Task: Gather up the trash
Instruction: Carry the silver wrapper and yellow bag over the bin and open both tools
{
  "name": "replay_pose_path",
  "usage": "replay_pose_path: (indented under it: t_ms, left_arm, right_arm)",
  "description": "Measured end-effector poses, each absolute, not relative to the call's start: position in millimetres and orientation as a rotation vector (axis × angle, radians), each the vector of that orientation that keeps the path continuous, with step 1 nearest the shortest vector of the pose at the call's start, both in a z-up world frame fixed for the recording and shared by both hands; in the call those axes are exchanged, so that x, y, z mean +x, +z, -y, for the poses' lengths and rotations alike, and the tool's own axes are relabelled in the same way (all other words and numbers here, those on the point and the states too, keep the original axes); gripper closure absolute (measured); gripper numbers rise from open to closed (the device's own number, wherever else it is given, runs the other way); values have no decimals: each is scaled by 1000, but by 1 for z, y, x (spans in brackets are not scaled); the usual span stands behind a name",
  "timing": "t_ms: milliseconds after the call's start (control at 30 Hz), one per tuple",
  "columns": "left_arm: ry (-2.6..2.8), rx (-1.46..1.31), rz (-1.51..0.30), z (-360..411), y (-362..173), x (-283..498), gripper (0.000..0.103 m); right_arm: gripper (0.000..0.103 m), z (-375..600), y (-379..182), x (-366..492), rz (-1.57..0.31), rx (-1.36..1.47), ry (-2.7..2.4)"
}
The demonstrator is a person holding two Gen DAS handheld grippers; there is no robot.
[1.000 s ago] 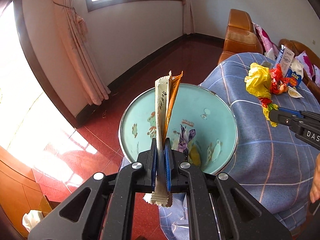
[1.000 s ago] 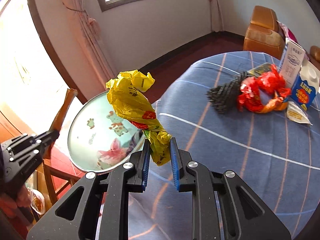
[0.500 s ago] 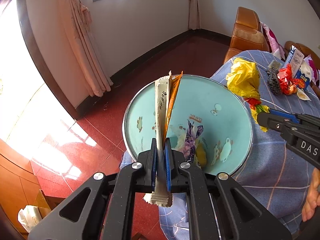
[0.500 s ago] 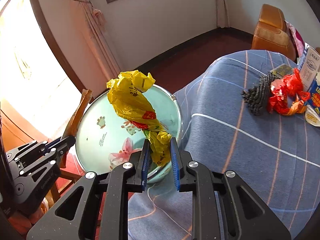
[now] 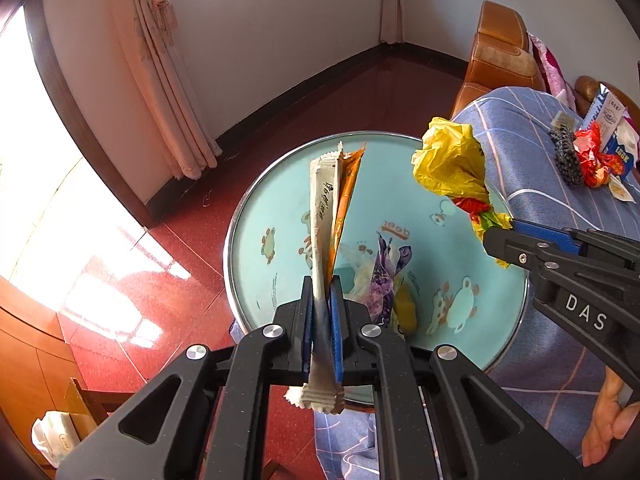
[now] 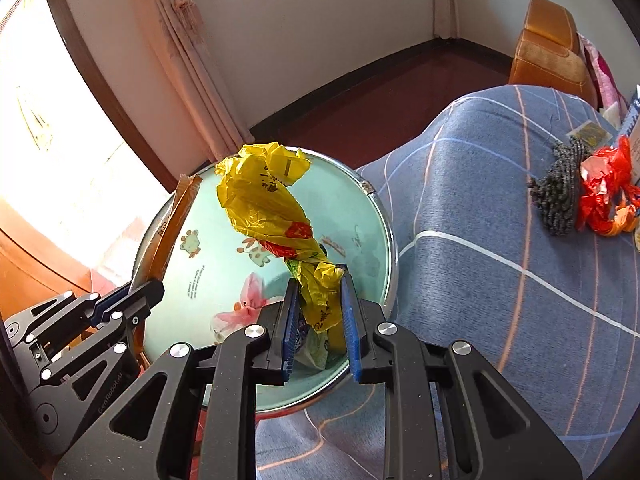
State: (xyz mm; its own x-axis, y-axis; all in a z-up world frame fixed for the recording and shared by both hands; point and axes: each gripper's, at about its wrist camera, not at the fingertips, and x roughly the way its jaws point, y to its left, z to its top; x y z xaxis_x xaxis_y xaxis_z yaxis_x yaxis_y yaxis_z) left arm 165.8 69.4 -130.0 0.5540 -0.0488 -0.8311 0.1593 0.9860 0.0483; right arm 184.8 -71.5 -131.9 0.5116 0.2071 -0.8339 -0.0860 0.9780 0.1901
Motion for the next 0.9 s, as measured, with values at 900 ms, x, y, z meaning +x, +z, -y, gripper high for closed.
replay_pose_path:
  t_ms: [900]
  left_arm:
    - [-91,176,-950,-49,-122,166,57]
  right_arm:
    - [60,125,-97,153,-889,205,102]
